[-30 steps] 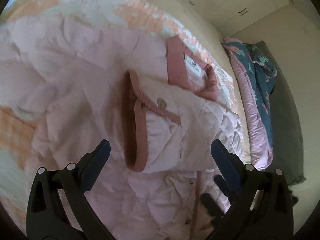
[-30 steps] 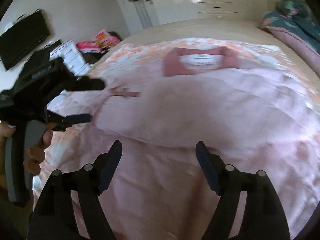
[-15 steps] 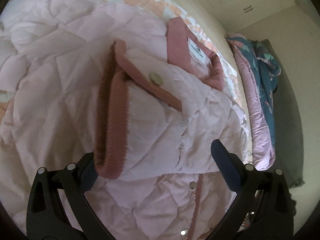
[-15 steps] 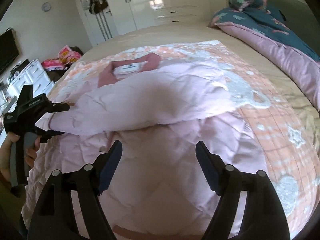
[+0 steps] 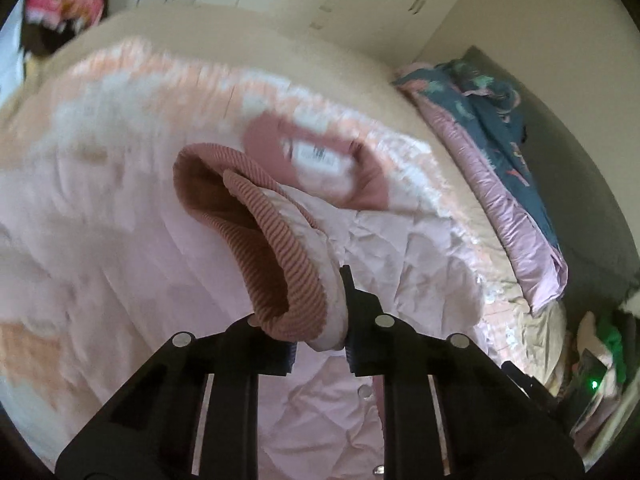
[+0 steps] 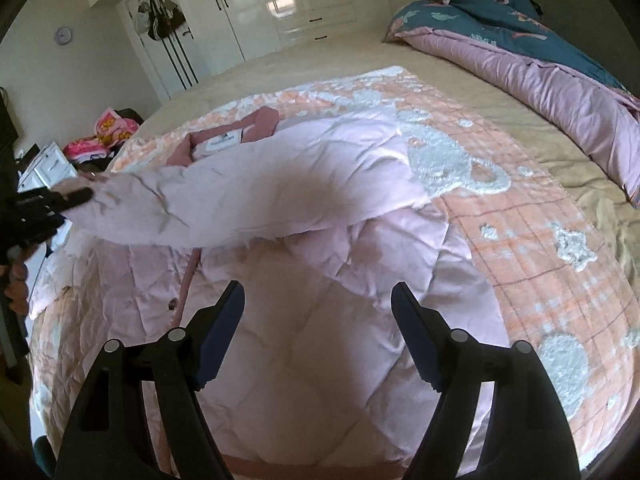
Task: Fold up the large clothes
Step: 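Grasp the folded sleeve's ribbed cuff with the left tool and straighten it, then open the left tool to release the cuff on the jacket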
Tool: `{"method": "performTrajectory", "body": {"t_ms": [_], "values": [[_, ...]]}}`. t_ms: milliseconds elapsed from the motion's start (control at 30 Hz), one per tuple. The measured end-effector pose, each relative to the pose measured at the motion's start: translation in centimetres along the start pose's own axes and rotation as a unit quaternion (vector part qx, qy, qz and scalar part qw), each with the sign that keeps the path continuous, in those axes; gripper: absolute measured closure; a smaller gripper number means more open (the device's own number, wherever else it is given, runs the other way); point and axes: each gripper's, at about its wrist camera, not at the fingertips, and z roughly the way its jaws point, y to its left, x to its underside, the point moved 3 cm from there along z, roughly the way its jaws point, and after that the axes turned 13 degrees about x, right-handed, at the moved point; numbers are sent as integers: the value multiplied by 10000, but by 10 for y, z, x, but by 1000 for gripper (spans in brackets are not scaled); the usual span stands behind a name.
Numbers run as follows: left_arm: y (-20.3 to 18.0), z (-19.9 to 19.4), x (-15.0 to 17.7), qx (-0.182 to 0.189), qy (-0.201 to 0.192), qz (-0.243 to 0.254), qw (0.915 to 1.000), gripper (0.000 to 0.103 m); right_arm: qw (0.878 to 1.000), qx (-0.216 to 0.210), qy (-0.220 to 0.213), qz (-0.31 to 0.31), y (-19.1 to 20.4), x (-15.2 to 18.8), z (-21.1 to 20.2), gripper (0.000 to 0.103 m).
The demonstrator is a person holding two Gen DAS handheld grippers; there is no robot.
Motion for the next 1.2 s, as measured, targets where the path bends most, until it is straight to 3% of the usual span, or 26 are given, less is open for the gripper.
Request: {"method": "performTrajectory", "body": {"t_ms": [133,267,500,667,767,900,1200], "values": [[9,-2,-3,-168,37,189,9997,92,9999,34,-120,-18,2,-12,-1,28],[42,14,13,-401,351,-82,9985,92,9997,55,-223,-16,5,-30,2,28],[69,29,33,-520,533,-265,9969,91,9991,62,-254,-325,30,-61,23,28],[78,33,43,-528,624,-347,9960,88,9984,39,72,-557,56,-73,60,28],[81,34,46,-551,658,-383,9956,85,9966,282,374,-677,61,-71,86,28],[80,36,48,-566,678,-327,9956,84,9945,271,945,-359,49,-57,124,28],[75,35,51,-665,668,-306,9951,79,9951,359,885,-255,48,-47,123,25]]}}
